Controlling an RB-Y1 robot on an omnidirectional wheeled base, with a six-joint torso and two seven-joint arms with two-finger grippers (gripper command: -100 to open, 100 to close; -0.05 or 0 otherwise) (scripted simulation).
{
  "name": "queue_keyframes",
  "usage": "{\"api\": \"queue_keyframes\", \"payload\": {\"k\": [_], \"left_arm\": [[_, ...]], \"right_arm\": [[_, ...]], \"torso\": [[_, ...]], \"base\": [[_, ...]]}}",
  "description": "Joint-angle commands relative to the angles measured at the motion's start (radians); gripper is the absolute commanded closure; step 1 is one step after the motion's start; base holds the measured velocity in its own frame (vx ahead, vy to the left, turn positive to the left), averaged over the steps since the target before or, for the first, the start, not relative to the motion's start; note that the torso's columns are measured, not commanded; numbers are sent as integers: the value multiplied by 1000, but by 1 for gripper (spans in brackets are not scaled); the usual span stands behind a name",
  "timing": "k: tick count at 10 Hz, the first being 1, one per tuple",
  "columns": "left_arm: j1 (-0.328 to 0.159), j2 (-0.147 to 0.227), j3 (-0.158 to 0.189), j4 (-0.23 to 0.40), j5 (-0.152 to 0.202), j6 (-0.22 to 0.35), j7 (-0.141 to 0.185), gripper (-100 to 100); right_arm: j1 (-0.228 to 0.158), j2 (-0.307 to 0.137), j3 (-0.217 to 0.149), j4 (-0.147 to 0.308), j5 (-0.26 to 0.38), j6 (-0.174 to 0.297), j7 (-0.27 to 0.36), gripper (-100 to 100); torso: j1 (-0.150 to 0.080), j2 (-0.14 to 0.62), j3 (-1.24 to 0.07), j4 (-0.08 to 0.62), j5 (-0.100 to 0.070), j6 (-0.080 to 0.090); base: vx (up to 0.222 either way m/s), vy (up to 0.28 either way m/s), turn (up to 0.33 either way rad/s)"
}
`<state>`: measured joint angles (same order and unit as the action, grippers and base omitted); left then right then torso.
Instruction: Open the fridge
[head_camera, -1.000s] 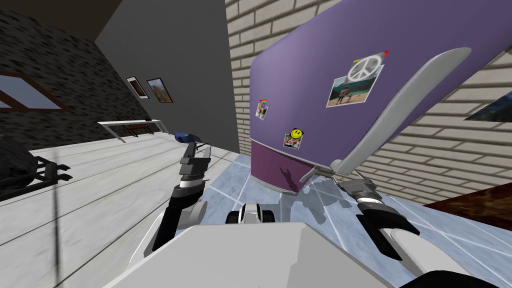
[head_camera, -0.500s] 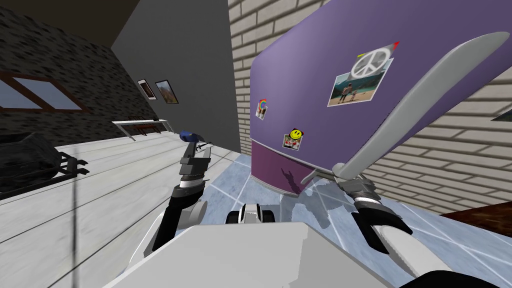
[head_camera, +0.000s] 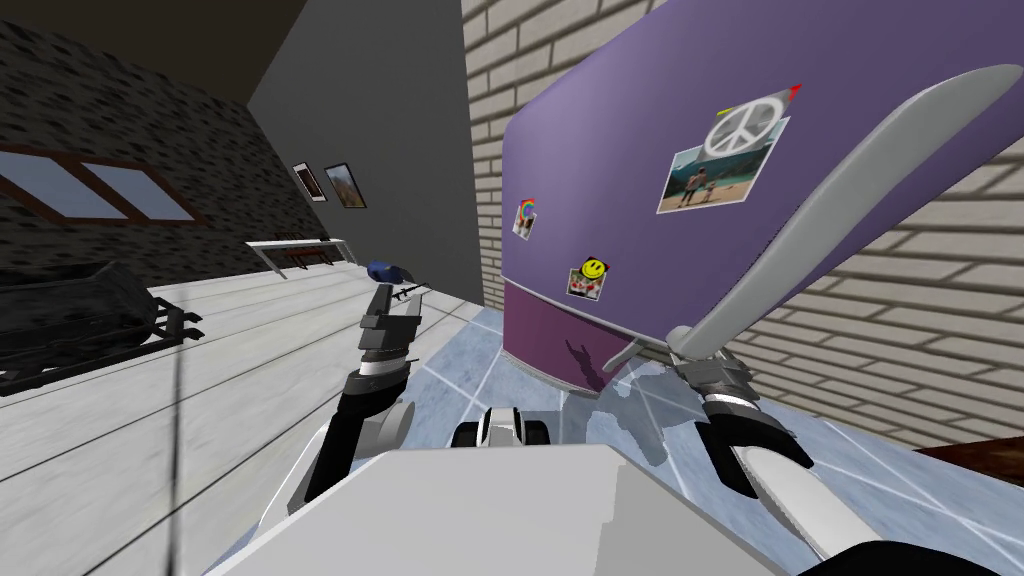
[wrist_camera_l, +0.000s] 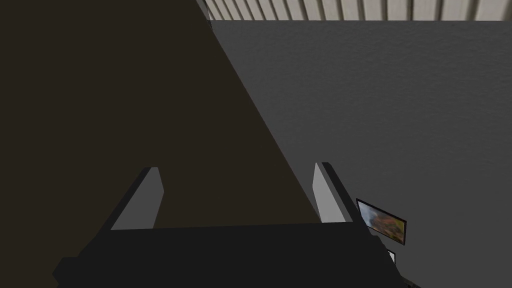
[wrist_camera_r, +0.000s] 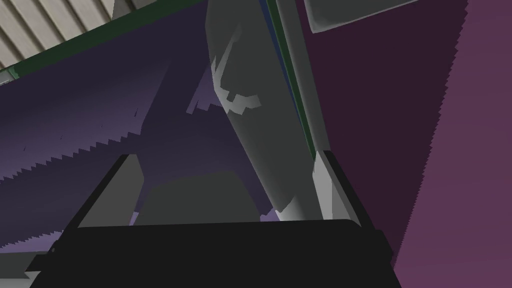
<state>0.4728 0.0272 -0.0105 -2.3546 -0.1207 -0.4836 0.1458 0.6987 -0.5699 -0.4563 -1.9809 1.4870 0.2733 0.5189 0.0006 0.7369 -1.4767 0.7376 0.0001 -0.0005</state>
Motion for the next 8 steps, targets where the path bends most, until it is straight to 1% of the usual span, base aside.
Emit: {"api": "queue_keyframes", "payload": {"k": [1, 2, 3, 4, 5, 6, 7, 8], "left_arm": [[0, 0, 0, 0, 0, 0, 0, 0], [0, 0, 0, 0, 0, 0, 0, 0], [0, 0, 0, 0, 0, 0, 0, 0], [0, 0, 0, 0, 0, 0, 0, 0], [0, 0, 0, 0, 0, 0, 0, 0], [0, 0, 0, 0, 0, 0, 0, 0], [0, 0, 0, 0, 0, 0, 0, 0], [0, 0, 0, 0, 0, 0, 0, 0]], "right_arm": [[-5, -4, 26, 7, 30, 57, -3, -100], [-10, -6, 49, 14, 56, 96, -6, -100], [-10, -6, 49, 14, 56, 105, -6, -100], [-15, -8, 73, 22, 82, 144, -9, -100], [-15, -8, 73, 22, 82, 154, -9, -100], [-21, -10, 98, 32, 107, 192, -12, -100], [-21, -10, 98, 32, 107, 203, -12, -100], [-27, -11, 123, 42, 133, 241, -16, -100]], "torso": [[-1, 1, 0, 0, 0, 0], [0, 1, 1, 0, 0, 1], [-1, 1, 1, 0, 0, 0], [0, 1, 1, 0, 0, 1], [-1, 1, 1, 0, 0, 0], [0, 1, 0, 0, 0, 0], [0, 0, 0, 0, 0, -1], [0, 0, 0, 0, 0, 0]], "base": [[-4, -43, 51], [-7, -49, 84], [-8, -42, 49], [-5, -51, 78], [-5, -48, 57], [-11, -49, 92], [-11, -45, 54], [-10, -54, 71]]}}
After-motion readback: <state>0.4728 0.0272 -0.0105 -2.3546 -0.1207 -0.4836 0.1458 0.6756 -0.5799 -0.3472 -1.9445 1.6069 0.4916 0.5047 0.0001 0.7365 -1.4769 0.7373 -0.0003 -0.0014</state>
